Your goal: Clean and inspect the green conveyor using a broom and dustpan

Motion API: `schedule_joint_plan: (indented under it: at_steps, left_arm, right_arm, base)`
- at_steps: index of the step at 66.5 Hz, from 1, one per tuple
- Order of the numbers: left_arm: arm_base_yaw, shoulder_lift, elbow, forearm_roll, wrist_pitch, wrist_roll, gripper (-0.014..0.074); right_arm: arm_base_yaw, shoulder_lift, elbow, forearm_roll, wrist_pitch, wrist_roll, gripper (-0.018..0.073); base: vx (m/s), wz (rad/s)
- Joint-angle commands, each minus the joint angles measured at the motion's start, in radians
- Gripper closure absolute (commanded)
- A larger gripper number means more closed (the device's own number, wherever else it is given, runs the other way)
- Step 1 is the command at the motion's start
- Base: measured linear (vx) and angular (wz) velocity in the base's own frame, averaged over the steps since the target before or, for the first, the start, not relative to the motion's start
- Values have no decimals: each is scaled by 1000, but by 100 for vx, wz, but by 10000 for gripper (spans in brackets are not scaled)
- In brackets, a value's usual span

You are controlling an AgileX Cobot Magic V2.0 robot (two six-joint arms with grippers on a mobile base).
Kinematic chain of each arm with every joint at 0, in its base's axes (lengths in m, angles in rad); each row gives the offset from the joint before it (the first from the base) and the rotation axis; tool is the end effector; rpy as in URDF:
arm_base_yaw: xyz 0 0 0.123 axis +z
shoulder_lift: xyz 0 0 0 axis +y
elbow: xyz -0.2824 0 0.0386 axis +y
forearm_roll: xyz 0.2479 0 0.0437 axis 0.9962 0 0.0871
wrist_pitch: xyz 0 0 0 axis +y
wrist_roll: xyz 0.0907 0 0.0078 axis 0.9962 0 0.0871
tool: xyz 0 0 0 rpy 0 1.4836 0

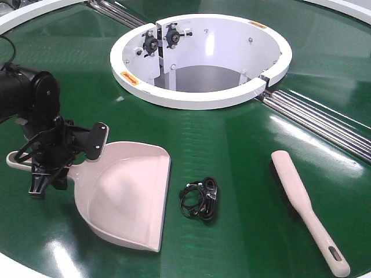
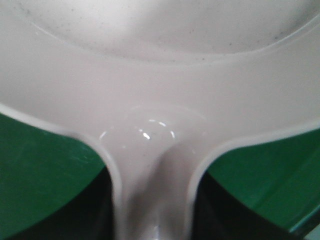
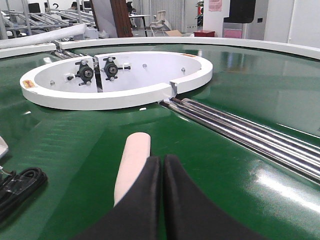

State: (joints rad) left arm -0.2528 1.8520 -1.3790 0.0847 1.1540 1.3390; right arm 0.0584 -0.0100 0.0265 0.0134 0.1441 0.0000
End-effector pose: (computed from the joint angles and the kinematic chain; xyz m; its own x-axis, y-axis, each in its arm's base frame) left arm 0.3492 -0.0829 0.2188 0.0523 0.9962 0.0695 0.9973 -0.0557 0.0469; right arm 0.0565 0.0035 0.1916 -0.0740 0.0090 -0.9972 -0.0593 0.9982 0.0134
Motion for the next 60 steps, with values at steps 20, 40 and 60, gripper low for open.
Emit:
schedule_joint_plan:
  at_steps: [20, 40, 60]
  left_arm:
    - [-13, -15, -28, 36, -19, -53, 603]
    - [-13, -15, -28, 35, -19, -53, 603]
    - [-13, -19, -28, 23, -21, -53, 603]
  right_arm:
    - [-4, -18, 22, 0, -77, -14, 569]
    - [-4, -18, 22, 0, -77, -14, 569]
    - [-4, -18, 22, 0, -77, -14, 569]
  base:
    - [0, 0]
    - [0, 0]
    - [0, 0]
